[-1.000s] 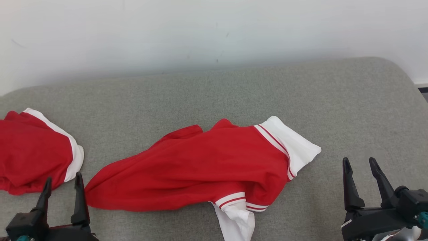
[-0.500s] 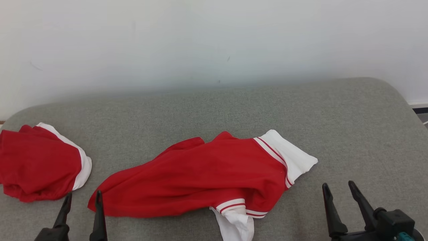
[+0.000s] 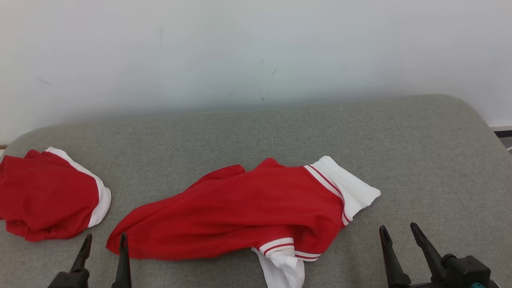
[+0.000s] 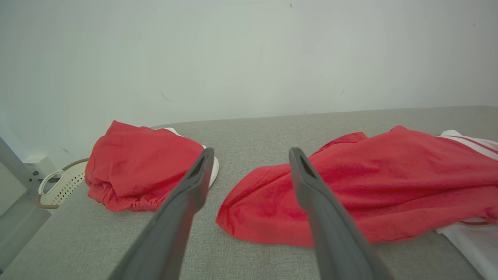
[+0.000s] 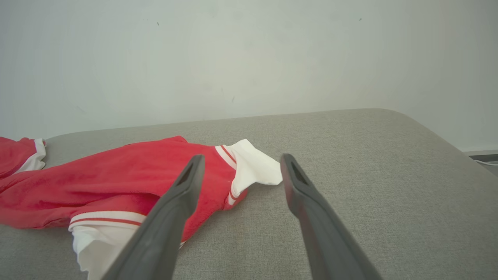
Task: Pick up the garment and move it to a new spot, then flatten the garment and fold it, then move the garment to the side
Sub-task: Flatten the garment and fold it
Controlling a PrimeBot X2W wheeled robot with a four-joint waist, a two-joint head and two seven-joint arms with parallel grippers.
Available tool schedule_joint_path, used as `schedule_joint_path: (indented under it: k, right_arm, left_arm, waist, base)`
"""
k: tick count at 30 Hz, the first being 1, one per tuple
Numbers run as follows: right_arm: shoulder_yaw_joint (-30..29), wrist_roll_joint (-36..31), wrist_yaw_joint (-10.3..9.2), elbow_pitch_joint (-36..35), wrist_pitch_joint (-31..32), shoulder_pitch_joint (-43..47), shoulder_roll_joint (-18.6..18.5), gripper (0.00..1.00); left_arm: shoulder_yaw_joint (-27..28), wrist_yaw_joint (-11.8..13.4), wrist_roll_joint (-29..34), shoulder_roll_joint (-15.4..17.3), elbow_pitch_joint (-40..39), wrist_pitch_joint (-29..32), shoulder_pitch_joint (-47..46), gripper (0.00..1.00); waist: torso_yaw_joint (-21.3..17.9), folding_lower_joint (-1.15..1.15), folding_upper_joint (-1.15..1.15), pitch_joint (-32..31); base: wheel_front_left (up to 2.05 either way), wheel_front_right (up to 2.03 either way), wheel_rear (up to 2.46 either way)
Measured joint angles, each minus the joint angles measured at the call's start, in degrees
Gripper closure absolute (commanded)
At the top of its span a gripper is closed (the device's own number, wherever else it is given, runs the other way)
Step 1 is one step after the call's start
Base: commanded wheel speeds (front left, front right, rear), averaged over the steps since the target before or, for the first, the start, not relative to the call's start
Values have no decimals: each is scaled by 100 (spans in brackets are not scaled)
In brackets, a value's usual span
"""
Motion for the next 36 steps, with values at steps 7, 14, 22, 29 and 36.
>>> schedule_joint_path:
  k: [7, 14, 22, 29, 36]
  right_arm:
    - [58, 13, 0, -13, 14, 0, -3, 0]
    - [846, 210, 0, 168, 241, -38, -210, 0]
    - [2035, 738, 0, 822, 296, -264, -464, 0]
    - [2318, 899, 0, 1637, 175, -600, -508, 0]
    - [2327, 1107, 0, 2258, -157, -961, -315, 100]
  left_arm:
    - [-23, -1, 0, 16, 0, 22, -24, 0]
    - [-109, -54, 10, -3, -9, 35, -145, 0]
    - [-245, -110, 48, -187, 54, -27, -413, 0]
    - [-287, -166, 55, -264, 180, -101, -560, 0]
    - [-319, -207, 56, -312, 257, -136, -675, 0]
  waist:
    - [72, 0, 0, 33]
    - [220, 0, 0, 122]
    - [468, 1, 0, 444]
    - [606, 1, 0, 733]
    - [613, 1, 1, 858]
  base:
    - [0, 0, 0]
    - [0, 0, 0]
    - [0, 0, 0]
    - [0, 0, 0]
    - [0, 0, 0]
